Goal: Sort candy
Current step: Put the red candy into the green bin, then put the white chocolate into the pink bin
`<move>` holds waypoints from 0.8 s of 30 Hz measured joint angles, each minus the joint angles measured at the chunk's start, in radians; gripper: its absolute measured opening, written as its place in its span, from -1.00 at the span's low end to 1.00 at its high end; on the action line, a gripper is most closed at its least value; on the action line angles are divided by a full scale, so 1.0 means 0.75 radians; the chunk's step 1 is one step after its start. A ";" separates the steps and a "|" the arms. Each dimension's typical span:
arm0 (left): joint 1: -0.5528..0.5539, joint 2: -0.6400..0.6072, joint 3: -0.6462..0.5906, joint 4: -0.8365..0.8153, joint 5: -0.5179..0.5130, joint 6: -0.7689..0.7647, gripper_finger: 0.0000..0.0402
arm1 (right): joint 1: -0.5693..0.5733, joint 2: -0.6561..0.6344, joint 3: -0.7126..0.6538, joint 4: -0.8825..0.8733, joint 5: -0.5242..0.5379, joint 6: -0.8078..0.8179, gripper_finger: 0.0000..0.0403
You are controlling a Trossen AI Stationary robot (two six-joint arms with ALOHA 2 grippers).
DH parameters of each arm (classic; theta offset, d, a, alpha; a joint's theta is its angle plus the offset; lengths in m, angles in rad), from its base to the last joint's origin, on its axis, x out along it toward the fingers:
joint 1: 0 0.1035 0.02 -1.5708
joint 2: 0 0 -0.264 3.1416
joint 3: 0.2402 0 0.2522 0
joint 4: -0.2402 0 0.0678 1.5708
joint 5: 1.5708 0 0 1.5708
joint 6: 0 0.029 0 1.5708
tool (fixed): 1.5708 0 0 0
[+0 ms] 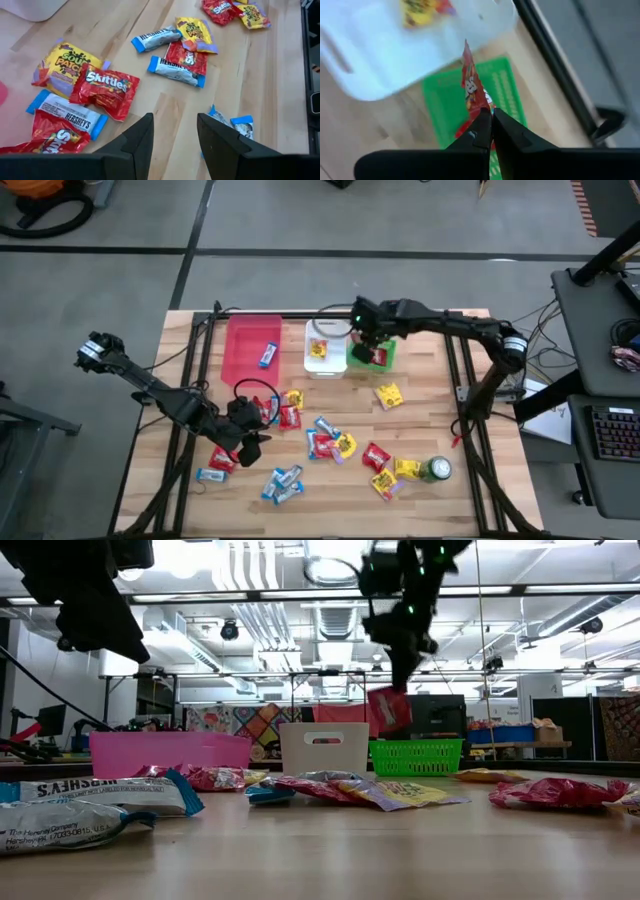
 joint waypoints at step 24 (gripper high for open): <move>0.000 0.001 -0.001 -0.002 0.000 -0.001 -0.33 | -0.168 0.013 -0.217 0.223 -0.096 0.114 -0.50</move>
